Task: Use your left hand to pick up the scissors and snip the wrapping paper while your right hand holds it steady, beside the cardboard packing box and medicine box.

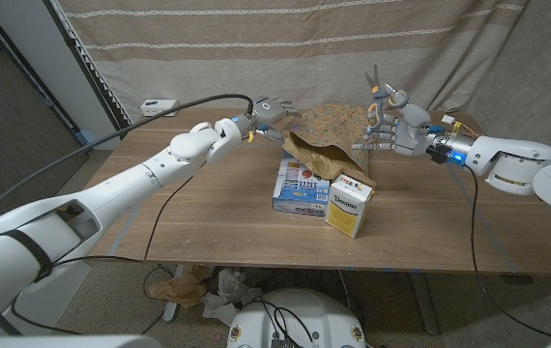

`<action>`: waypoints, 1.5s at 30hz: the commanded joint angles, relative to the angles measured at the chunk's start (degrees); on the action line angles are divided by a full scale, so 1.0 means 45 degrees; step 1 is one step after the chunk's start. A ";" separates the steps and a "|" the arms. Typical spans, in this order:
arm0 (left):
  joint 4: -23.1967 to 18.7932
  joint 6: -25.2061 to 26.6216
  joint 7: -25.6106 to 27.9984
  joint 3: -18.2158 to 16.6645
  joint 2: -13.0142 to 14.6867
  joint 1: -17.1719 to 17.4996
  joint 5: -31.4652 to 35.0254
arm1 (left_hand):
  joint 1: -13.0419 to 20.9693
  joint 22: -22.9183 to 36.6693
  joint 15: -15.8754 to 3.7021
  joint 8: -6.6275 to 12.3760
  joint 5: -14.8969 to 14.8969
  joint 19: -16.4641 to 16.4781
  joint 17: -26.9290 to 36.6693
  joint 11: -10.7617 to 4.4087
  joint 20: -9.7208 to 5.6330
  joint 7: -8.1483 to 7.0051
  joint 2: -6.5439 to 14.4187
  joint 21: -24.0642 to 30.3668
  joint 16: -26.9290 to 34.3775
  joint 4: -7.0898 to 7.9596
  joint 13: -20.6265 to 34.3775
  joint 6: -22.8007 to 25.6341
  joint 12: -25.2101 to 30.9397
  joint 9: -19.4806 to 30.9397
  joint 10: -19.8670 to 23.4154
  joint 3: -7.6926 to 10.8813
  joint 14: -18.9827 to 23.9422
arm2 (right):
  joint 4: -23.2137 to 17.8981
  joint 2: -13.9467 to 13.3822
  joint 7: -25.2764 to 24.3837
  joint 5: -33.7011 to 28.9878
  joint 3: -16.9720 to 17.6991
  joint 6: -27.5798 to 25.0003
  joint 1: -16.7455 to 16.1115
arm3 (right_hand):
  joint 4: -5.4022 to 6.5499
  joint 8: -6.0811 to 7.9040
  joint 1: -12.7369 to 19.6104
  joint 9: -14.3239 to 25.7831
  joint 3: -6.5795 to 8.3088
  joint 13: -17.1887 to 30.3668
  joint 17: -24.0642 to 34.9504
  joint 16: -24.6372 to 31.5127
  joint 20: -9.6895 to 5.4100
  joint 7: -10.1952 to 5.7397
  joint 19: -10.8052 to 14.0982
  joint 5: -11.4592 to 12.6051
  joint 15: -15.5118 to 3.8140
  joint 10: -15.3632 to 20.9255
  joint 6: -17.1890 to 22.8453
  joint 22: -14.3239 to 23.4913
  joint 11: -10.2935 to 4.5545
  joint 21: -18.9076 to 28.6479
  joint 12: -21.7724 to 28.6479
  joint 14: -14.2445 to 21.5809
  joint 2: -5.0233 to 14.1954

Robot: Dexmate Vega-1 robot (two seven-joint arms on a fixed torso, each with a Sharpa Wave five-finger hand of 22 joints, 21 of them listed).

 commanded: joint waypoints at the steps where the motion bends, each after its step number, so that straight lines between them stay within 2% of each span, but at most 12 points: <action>1: 0.0468 0.0206 0.0391 0.0210 -0.0280 -0.0106 0.0163 | 0.0251 0.0025 -0.1941 -0.0071 0.0046 0.0063 0.0019 -0.0009 -0.0185 -0.0042 0.0075 0.0021 0.0050 -0.0050 0.0053 0.0117 0.0046 0.0015 0.0146 -0.0016 0.0147 | 0.0095 -0.0117 0.0012 0.0119 -0.0116 -0.0051 0.0173 | 0.0573 -0.0562 -0.0497 0.0048 -0.0677 0.0077 0.0034 0.0006 0.0012 0.2949 0.0058 -0.0035 -0.0948 0.0282 -0.2072 0.0012 -0.0187 -0.0010 0.7804 0.0071 -0.0422; 6: 0.0814 0.0008 0.0544 0.0359 -0.0403 -0.0270 0.0057 | 0.0373 0.0023 -0.1972 -0.0104 0.0090 0.0099 0.0016 -0.0023 -0.0232 -0.0042 0.0165 0.0029 0.0050 -0.0072 0.0052 0.0150 0.0047 0.0010 0.0212 0.0009 0.0182 | 0.0103 -0.0145 0.0055 0.0069 -0.0168 -0.0005 0.0213 | 0.0587 -0.0626 -0.0547 0.0082 -0.0707 -0.0003 0.0015 -0.0034 0.0026 0.2951 0.0063 -0.0048 -0.0949 0.0308 -0.2073 0.0013 -0.0204 -0.0015 0.7753 0.0044 -0.0444; 8: 0.0920 -0.0022 0.0630 0.0434 -0.0456 -0.0333 0.0086 | 0.0758 0.0018 -0.2076 -0.0651 0.0269 0.0160 0.0006 -0.0038 -0.0330 -0.0023 0.0345 0.0033 0.0018 -0.0147 0.0049 -0.0815 -0.0084 -0.0024 0.0140 0.0035 0.0235 | 0.0082 -0.0124 -0.0061 0.0210 -0.0129 -0.0081 0.0199 | 0.0631 -0.0640 -0.0640 0.0108 -0.0749 0.0172 -0.0039 -0.0091 0.0019 0.2951 0.0067 -0.0061 -0.0931 0.0251 -0.2052 0.0011 -0.0193 -0.0017 0.7852 0.0053 -0.0467; 10: 0.1011 -0.0062 0.0632 0.0521 -0.0502 -0.0422 0.0124 | 0.1045 0.0015 -0.2130 -0.0800 0.0440 0.0182 0.0001 -0.0049 -0.0406 -0.0037 0.0522 0.0030 0.0003 -0.0208 0.0048 -0.1110 -0.0123 -0.0021 0.0140 0.0136 0.0257 | 0.0068 -0.0128 -0.0020 0.0155 -0.0106 -0.0023 0.0149 | 0.0647 -0.0673 -0.0676 0.0115 -0.0771 0.0006 -0.0037 -0.0109 0.0017 0.2952 0.0069 -0.0065 -0.0943 0.0302 -0.2051 0.0010 -0.0163 -0.0019 0.7753 0.0058 -0.0487; 17: 0.1416 -0.0376 0.0822 0.0704 -0.0690 -0.0638 -0.0107 | 0.1830 0.0004 -0.2177 -0.0833 0.0858 0.0273 -0.0015 -0.0047 -0.0429 -0.0043 0.0980 0.0035 0.0007 -0.0370 0.0036 -0.1193 -0.0108 0.0018 0.0411 0.0467 0.0404 | 0.0017 -0.0113 -0.0020 0.0149 -0.0007 0.0032 0.0017 | 0.0647 -0.0791 -0.0679 0.0101 -0.0775 -0.0047 -0.0071 -0.0163 0.0057 0.2952 0.0061 -0.0058 -0.0959 0.0303 -0.2085 0.0004 -0.0208 -0.0031 0.7718 0.0072 -0.0501; 21: 0.1433 -0.0303 0.0828 0.0764 -0.0730 -0.0686 -0.0113 | 0.2588 -0.0016 -0.1896 -0.0873 0.1126 0.0424 -0.0039 0.0519 -0.0537 -0.0037 0.1223 0.0048 0.0034 -0.0500 -0.0015 -0.1339 0.0007 0.0052 0.1043 0.0756 0.0686 | 0.0015 -0.0099 0.0007 0.0152 0.0023 0.0051 -0.0032 | 0.0650 -0.0844 -0.0679 0.0089 -0.0771 -0.0055 -0.0120 -0.0187 0.0065 0.2953 0.0065 -0.0054 -0.0981 0.0309 -0.2089 0.0002 -0.0199 -0.0032 0.7714 0.0135 -0.0491; 24: 0.1371 -0.0195 0.0706 0.0843 -0.0729 -0.0726 -0.0009 | 0.2739 -0.0019 -0.1998 -0.0817 0.1177 0.0447 -0.0042 0.0476 -0.0524 -0.0031 0.1244 0.0042 0.0054 -0.0490 -0.0033 -0.1228 0.0085 0.0070 0.1384 0.0801 0.0818 | 0.0017 -0.0089 0.0086 0.0081 0.0038 0.0125 -0.0073 | 0.0652 -0.0945 -0.0681 0.0040 -0.0772 -0.0161 -0.0145 -0.0235 0.0050 0.2953 0.0062 -0.0052 -0.0935 0.0307 -0.2048 -0.0002 -0.0192 -0.0041 0.7642 0.0132 -0.0495; 25: 0.1366 -0.0236 0.0671 0.0863 -0.0722 -0.0746 -0.0030 | 0.2926 -0.0020 -0.2155 -0.0653 0.1241 0.0464 -0.0031 0.0013 -0.0509 -0.0032 0.1260 0.0022 0.0066 -0.0436 -0.0030 -0.0787 0.0029 0.0104 0.1518 0.0846 0.1051 | 0.0016 -0.0088 0.0029 0.0197 0.0054 0.0036 -0.0060 | 0.0649 -0.0949 -0.0675 0.0045 -0.0769 -0.0153 -0.0135 -0.0230 0.0068 0.2952 0.0066 -0.0051 -0.0934 0.0307 -0.2047 -0.0002 -0.0189 -0.0039 0.7647 0.0132 -0.0492; 27: 0.1355 -0.0290 0.0648 0.0875 -0.0720 -0.0748 -0.0101 | 0.3065 -0.0018 -0.2228 -0.0406 0.1288 0.0493 0.0001 -0.0046 -0.0493 -0.0017 0.1327 0.0013 0.0206 -0.0366 0.0016 -0.0071 0.0026 0.0143 0.1710 0.0894 0.1643 | 0.0017 -0.0080 0.0100 0.0140 0.0062 0.0095 -0.0093 | 0.0645 -0.0952 -0.0665 0.0056 -0.0763 -0.0150 -0.0132 -0.0229 0.0074 0.2951 0.0071 -0.0049 -0.0952 0.0307 -0.2045 -0.0003 -0.0190 -0.0038 0.7649 0.0134 -0.0487; 29: 0.1310 -0.0215 0.0601 0.0889 -0.0723 -0.0709 -0.0099 | 0.3324 0.0021 -0.2296 0.0395 0.1264 0.0946 0.0040 -0.0024 -0.0707 -0.0006 0.1377 0.0121 0.0172 -0.0240 0.0132 0.2554 0.0184 0.0190 0.2751 0.0924 0.2414 | -0.0005 -0.0077 0.0059 0.0180 0.0096 0.0063 -0.0124 | 0.0644 -0.0975 -0.0654 0.0067 -0.0754 -0.0175 -0.0095 -0.0223 0.0081 0.2950 0.0082 -0.0045 -0.0963 0.0310 -0.2043 -0.0004 -0.0185 -0.0036 0.7634 0.0114 -0.0469; 39: 0.0963 0.0160 0.0009 0.0966 -0.0754 -0.0644 0.0050 | 0.3272 0.0031 -0.2295 0.0378 0.1250 0.1101 0.0074 -0.0038 -0.0711 -0.0037 0.1366 0.0166 0.0271 -0.0181 0.0186 0.2749 0.0250 0.0150 0.3002 0.0887 0.2826 | -0.0167 -0.0045 0.0191 0.0124 0.0438 0.0136 -0.0488 | 0.0663 -0.1032 -0.0683 0.0127 -0.0771 -0.0093 -0.0085 -0.0250 0.0080 0.2954 0.0079 -0.0052 -0.0989 0.0317 -0.1971 -0.0008 -0.0187 -0.0046 0.7692 0.0174 -0.0468; 45: 0.0927 0.0350 0.0011 0.0940 -0.0863 -0.0562 0.0007 | 0.3206 0.0047 -0.2374 0.0419 0.1188 0.1705 0.0034 0.0055 -0.0866 -0.0033 0.1478 0.0342 0.0307 -0.0077 0.0116 0.3438 0.0339 0.0080 0.3681 0.0873 0.3535 | -0.0280 0.0017 0.0171 0.0172 0.0666 0.0084 -0.0703 | 0.0679 -0.1091 -0.0700 0.0170 -0.0772 -0.0085 -0.0108 -0.0302 0.0074 0.2953 0.0081 -0.0050 -0.1026 0.0385 -0.1890 -0.0010 -0.0171 -0.0052 0.7717 0.0221 -0.0452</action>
